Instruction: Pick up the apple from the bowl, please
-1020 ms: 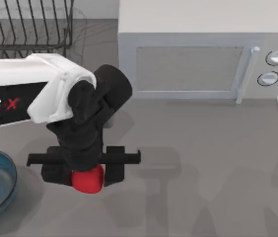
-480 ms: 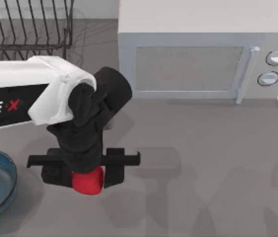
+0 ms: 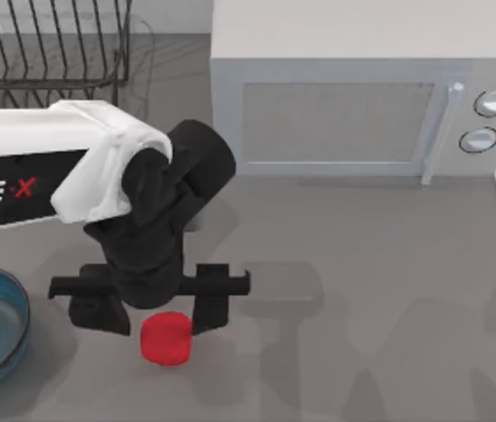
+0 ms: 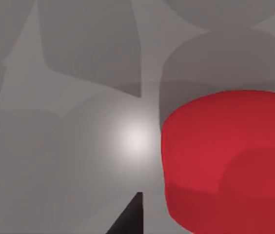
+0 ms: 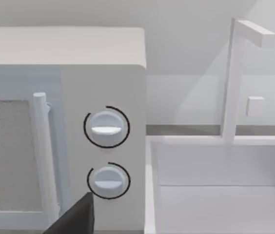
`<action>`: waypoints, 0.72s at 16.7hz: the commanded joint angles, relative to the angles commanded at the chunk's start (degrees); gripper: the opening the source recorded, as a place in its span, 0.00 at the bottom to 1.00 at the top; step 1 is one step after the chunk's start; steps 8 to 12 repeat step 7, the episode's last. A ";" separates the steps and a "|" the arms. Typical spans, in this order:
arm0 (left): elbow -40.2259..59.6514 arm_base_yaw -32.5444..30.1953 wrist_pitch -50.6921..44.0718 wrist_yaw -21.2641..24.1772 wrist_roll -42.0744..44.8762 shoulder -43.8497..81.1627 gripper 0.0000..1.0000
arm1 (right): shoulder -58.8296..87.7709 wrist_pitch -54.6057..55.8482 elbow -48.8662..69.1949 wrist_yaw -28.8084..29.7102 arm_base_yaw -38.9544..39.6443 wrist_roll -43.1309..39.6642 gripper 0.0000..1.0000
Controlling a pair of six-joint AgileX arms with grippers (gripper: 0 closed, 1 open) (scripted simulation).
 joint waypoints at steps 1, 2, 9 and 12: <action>0.00 0.00 0.00 0.00 0.00 0.00 0.98 | 0.00 0.00 0.00 0.00 0.00 0.00 1.00; 0.00 0.00 0.00 0.00 0.00 0.00 1.00 | 0.00 0.00 0.00 0.00 0.00 0.00 1.00; 0.00 0.00 0.00 0.00 0.00 0.00 1.00 | 0.00 0.00 0.00 0.00 0.00 0.00 1.00; 0.00 0.00 0.00 0.00 0.00 0.00 1.00 | 0.00 0.00 0.00 0.00 0.00 0.00 1.00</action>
